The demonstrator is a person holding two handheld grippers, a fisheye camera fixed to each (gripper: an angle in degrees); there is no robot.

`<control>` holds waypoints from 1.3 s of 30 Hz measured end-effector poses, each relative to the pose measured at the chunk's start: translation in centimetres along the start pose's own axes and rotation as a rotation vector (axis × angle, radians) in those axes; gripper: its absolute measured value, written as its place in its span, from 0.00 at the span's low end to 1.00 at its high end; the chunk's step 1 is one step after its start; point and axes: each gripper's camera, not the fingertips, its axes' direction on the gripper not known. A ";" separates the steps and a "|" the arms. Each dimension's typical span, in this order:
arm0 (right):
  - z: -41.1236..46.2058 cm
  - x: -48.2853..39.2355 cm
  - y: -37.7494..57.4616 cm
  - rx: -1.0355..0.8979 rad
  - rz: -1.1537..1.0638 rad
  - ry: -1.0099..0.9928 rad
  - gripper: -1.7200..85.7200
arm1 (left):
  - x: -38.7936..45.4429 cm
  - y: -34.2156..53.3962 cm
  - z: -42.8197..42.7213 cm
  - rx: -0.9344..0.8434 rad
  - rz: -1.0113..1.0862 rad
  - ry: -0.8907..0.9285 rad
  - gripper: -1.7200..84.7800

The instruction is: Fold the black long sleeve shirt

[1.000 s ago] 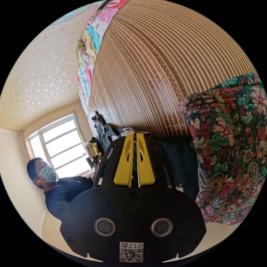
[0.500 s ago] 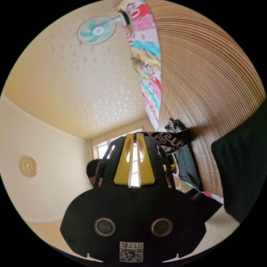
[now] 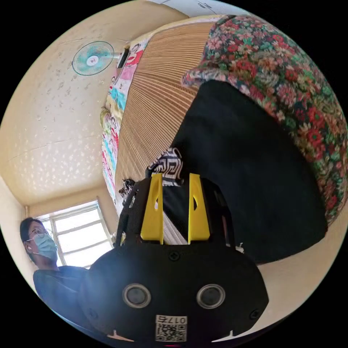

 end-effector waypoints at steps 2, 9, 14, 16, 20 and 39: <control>2.1 1.3 1.1 0.017 0.027 -0.108 0.13 | 0.5 -0.3 0.1 0.000 0.017 -0.004 0.10; 1.2 -1.2 3.1 0.128 -0.011 -0.361 0.04 | 1.7 -1.0 0.2 -0.026 0.082 -0.019 0.09; -3.1 0.7 7.2 0.158 0.028 -0.289 0.04 | 0.9 -0.7 0.3 -0.016 0.047 -0.002 0.09; -2.9 3.1 7.5 0.076 0.047 -0.051 0.04 | 0.7 -0.7 0.7 -0.020 0.038 0.007 0.10; -3.2 5.0 9.0 0.042 0.058 0.238 0.06 | 1.0 -1.3 1.3 -0.041 0.064 0.003 0.10; -3.8 -3.3 5.3 0.159 -0.294 0.295 0.04 | 1.4 -5.3 3.7 -0.097 0.100 0.016 0.10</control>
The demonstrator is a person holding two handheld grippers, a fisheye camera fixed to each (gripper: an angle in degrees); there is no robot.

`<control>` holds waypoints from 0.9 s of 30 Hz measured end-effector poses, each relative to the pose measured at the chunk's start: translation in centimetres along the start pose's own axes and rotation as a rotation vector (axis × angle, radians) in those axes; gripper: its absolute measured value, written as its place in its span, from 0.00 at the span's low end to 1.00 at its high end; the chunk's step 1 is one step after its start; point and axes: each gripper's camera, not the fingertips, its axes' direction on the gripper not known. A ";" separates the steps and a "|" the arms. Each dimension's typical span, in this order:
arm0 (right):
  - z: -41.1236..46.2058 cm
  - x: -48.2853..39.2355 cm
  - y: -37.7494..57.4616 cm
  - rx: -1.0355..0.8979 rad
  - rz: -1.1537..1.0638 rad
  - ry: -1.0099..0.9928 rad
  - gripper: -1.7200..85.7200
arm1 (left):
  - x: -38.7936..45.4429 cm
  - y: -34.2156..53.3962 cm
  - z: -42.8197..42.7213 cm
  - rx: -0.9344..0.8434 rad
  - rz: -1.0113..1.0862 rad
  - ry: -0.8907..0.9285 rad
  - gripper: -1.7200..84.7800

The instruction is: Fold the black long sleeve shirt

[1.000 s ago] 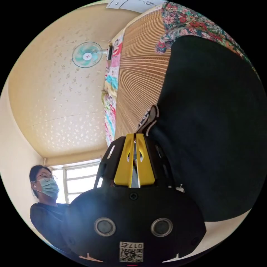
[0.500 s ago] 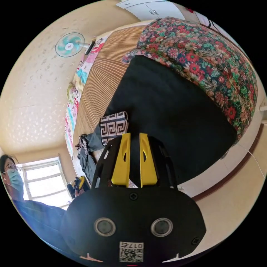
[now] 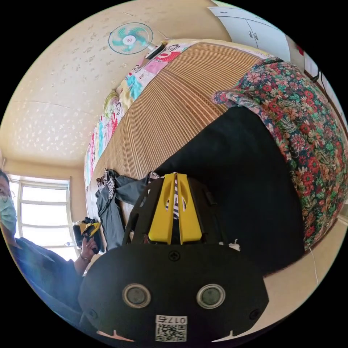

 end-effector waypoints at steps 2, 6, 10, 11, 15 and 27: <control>-0.6 1.7 0.3 0.033 0.056 0.088 0.04 | -0.3 -0.2 0.2 0.003 -0.011 0.014 0.10; 1.2 4.5 0.8 -0.036 0.131 0.211 0.05 | -0.2 -0.6 0.7 0.001 -0.010 0.028 0.10; -0.6 6.5 3.4 0.027 0.209 0.048 0.10 | 0.3 -0.9 1.1 -0.020 0.021 0.022 0.10; -1.3 7.0 4.7 0.047 0.239 -0.028 0.11 | 0.5 -1.0 1.3 -0.030 0.031 0.018 0.10; -1.5 9.0 9.8 0.074 0.448 -0.157 0.12 | 0.8 -1.2 2.1 -0.050 0.046 0.027 0.10; 2.9 9.5 15.0 0.369 0.707 -0.530 0.07 | 1.3 -1.3 0.5 -0.033 0.087 0.107 0.11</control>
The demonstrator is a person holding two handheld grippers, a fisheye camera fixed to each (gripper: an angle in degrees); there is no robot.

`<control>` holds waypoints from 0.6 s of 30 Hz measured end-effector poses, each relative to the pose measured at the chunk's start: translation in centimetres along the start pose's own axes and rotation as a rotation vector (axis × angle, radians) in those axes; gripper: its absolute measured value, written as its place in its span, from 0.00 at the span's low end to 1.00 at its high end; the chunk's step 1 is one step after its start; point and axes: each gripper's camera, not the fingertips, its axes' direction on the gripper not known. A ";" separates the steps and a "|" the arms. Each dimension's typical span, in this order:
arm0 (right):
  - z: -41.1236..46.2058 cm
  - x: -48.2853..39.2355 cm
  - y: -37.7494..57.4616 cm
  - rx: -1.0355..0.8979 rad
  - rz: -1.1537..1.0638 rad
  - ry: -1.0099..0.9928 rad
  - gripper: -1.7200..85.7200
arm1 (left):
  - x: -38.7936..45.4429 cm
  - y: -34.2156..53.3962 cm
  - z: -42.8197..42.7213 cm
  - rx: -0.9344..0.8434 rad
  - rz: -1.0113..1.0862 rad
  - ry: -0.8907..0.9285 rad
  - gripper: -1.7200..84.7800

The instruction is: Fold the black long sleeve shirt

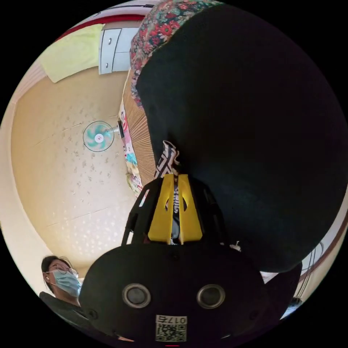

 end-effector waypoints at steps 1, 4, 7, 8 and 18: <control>0.3 -2.5 0.2 0.003 -0.113 -0.011 0.06 | -0.1 0.1 -0.4 0.005 0.004 0.003 0.11; 3.9 -10.2 1.2 -0.091 -0.449 0.057 0.05 | -0.9 1.0 -2.7 0.041 0.013 0.014 0.11; 9.0 -18.4 4.7 -0.176 -0.694 -0.086 0.05 | -2.1 2.1 -5.4 0.076 0.010 0.036 0.11; 11.7 -21.9 7.7 -0.229 -0.812 -0.146 0.05 | -2.6 2.7 -6.7 0.097 0.010 0.042 0.11; 37.1 -20.8 43.4 -0.811 -1.151 -0.028 0.06 | -9.9 7.0 -18.1 0.294 -0.086 0.003 0.12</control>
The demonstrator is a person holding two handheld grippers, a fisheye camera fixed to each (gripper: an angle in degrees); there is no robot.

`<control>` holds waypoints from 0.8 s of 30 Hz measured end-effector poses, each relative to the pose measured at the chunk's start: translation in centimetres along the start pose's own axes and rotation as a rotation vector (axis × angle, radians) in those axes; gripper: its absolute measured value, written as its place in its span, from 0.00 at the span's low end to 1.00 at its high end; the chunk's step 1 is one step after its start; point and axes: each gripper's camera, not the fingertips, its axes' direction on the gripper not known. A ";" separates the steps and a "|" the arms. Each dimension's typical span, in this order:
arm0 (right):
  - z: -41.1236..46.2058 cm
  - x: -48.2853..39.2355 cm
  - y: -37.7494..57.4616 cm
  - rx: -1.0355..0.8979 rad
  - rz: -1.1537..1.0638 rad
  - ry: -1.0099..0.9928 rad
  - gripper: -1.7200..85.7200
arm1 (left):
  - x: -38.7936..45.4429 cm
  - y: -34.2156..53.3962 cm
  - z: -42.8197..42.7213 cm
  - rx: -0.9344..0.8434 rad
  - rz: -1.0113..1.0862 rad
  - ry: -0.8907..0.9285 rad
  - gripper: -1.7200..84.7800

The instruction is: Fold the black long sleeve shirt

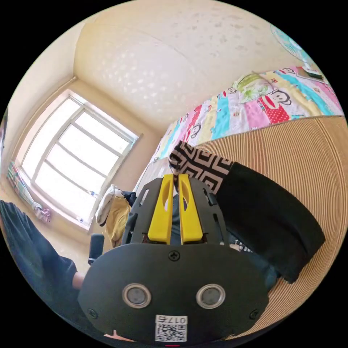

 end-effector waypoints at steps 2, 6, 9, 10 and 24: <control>8.7 -0.6 3.5 -0.177 0.051 0.019 0.07 | -1.7 -0.4 -2.0 0.050 -0.029 -0.021 0.12; 14.3 0.1 8.0 -0.316 0.169 -0.052 0.10 | -3.8 -2.8 -3.4 0.133 -0.058 -0.040 0.12; 12.1 -0.7 9.6 -0.295 0.155 -0.011 0.11 | -4.2 -5.6 -1.9 0.122 -0.033 -0.047 0.13; 10.3 -1.0 9.6 -0.272 0.147 0.039 0.11 | -4.1 -6.2 -1.6 0.120 -0.020 -0.062 0.14; -3.8 7.0 6.2 0.054 0.592 0.813 0.10 | -3.1 -11.9 4.3 -0.027 -0.034 -0.205 0.05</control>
